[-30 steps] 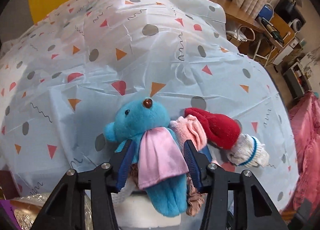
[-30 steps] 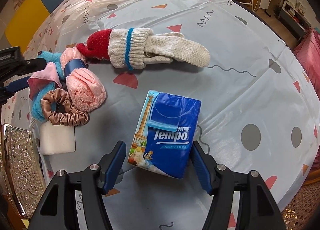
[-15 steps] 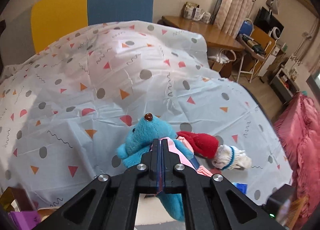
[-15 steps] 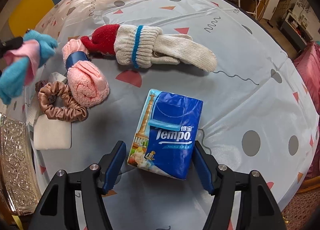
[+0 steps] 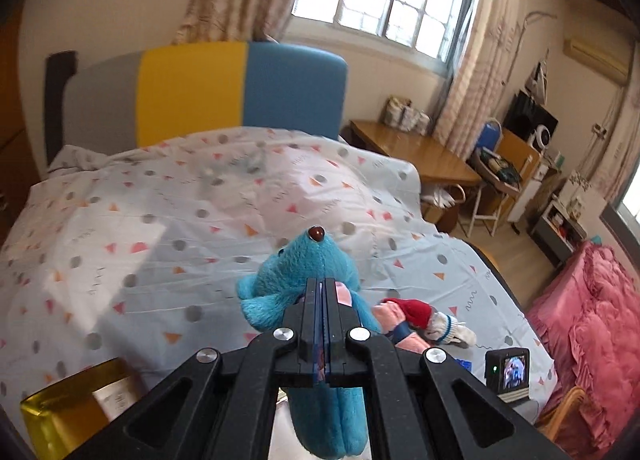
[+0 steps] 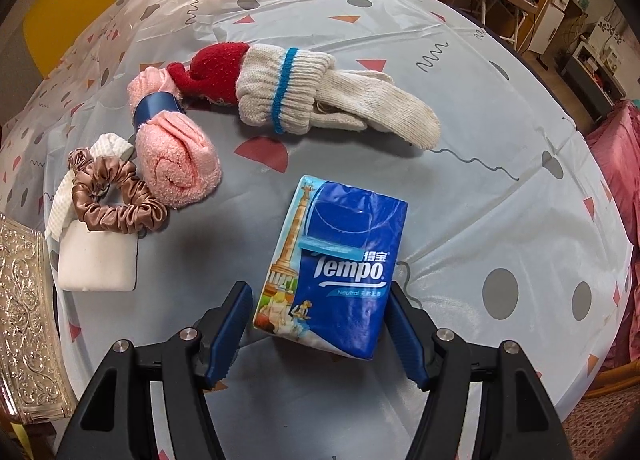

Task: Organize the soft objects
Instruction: 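Grasp the blue teddy bear with the left tool and place it in the tray, then grasp the blue Tempo tissue pack with the right tool and lift it, then lower the Tempo tissue pack into the gold tray with the right tool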

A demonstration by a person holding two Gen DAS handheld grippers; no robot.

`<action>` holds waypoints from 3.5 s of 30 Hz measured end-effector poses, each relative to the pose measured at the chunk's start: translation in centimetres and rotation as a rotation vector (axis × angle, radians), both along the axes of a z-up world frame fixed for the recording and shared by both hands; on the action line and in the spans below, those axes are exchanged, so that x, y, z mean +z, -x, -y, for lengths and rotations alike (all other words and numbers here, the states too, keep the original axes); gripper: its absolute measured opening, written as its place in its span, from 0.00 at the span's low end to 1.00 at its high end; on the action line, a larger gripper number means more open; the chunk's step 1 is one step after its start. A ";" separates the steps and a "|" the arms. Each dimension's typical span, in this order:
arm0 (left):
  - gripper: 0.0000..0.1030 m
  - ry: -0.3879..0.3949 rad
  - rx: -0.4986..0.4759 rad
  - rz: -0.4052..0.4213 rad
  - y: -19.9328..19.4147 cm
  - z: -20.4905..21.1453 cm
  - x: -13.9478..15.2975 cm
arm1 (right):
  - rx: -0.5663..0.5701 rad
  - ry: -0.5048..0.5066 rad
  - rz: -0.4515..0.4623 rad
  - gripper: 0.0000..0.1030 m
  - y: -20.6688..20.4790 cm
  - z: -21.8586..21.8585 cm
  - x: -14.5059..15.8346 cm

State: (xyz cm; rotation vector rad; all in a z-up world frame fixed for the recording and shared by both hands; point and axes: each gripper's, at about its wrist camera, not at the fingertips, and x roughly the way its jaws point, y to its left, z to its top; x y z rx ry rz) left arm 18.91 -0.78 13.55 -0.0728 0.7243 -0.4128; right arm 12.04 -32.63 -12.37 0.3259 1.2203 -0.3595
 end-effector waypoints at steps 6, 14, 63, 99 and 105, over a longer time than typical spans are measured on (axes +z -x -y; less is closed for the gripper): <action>0.01 -0.004 0.169 0.037 4.6 -11.5 -0.1 | 0.002 0.008 0.000 0.66 0.0 0.3 -0.1; 0.01 0.013 0.360 -0.078 8.3 -21.7 -7.4 | 0.026 0.043 0.002 0.66 0.1 -0.6 -0.2; 1.00 -0.039 0.485 -0.014 20.9 -19.2 -17.1 | 0.180 0.115 0.038 0.58 0.0 -4.1 0.4; 1.00 -0.131 0.774 -0.051 24.1 -25.2 -17.8 | 1.084 -0.223 0.288 0.58 5.0 -42.8 10.2; 1.00 -0.168 0.797 -0.083 24.1 -25.8 -18.5 | 1.024 -0.196 0.157 0.58 2.6 -44.8 4.5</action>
